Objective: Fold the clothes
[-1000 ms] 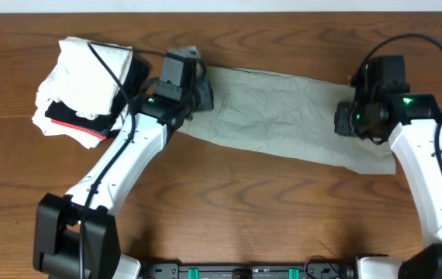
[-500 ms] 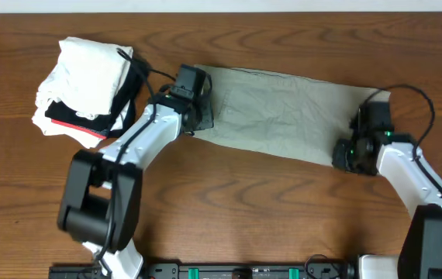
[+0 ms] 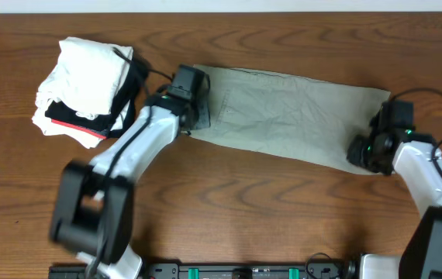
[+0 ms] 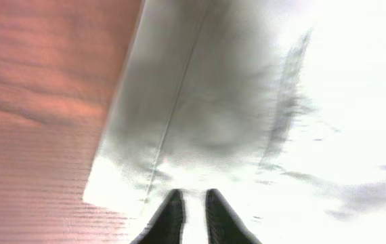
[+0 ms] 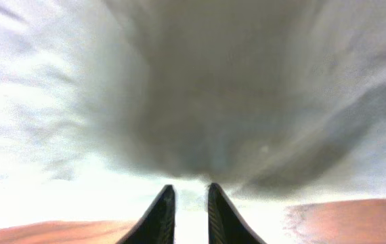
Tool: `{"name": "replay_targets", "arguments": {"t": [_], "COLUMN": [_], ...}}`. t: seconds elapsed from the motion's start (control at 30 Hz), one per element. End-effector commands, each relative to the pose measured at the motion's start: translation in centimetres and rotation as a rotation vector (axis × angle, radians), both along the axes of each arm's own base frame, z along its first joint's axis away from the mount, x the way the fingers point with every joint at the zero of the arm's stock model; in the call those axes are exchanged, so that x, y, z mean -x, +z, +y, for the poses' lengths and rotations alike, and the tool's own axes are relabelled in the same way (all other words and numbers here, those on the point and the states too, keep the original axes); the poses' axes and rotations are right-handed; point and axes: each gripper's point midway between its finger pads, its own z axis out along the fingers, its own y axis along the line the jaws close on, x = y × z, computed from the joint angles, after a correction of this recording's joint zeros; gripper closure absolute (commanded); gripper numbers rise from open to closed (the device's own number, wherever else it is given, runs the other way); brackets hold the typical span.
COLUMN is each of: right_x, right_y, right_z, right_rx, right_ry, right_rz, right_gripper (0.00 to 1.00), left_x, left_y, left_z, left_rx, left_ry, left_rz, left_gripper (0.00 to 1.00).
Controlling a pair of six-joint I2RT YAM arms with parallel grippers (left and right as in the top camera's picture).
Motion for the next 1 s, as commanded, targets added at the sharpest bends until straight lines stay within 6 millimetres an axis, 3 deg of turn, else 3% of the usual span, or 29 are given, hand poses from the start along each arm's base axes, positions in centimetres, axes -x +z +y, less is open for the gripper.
{"name": "replay_targets", "arguments": {"t": [0.0, 0.07, 0.17, 0.23, 0.47, 0.67, 0.97], "right_x": [-2.5, -2.5, -2.4, -2.2, -2.3, -2.5, -3.6], "right_y": [5.3, 6.2, 6.5, 6.4, 5.6, 3.2, -1.8], "right_z": [-1.5, -2.9, -4.7, -5.4, -7.8, -9.5, -10.0], "right_rx": [0.051, 0.087, 0.081, 0.036, -0.108, -0.186, -0.328], "right_ry": [0.017, -0.015, -0.025, -0.044, -0.038, -0.049, -0.017], "right_rz": [-0.12, -0.121, -0.134, -0.141, -0.21, -0.215, -0.236], "right_gripper": [0.32, 0.27, 0.35, 0.42, 0.53, 0.51, 0.48], "left_x": [-0.1, 0.2, 0.5, 0.6, 1.1, 1.2, 1.3], "left_y": [6.8, 8.1, 8.3, 7.7, 5.0, 4.2, 4.2], "left_z": [0.4, 0.7, 1.4, 2.0, 3.1, 3.2, 3.2], "left_rx": [0.035, 0.042, 0.037, 0.027, -0.006, -0.014, -0.016], "left_ry": [-0.001, 0.001, 0.015, 0.027, 0.049, 0.049, 0.049], "left_rz": [-0.161, -0.186, -0.177, -0.152, -0.059, -0.034, -0.029], "left_gripper": [0.56, 0.54, 0.53, 0.53, 0.52, 0.52, 0.52]}}
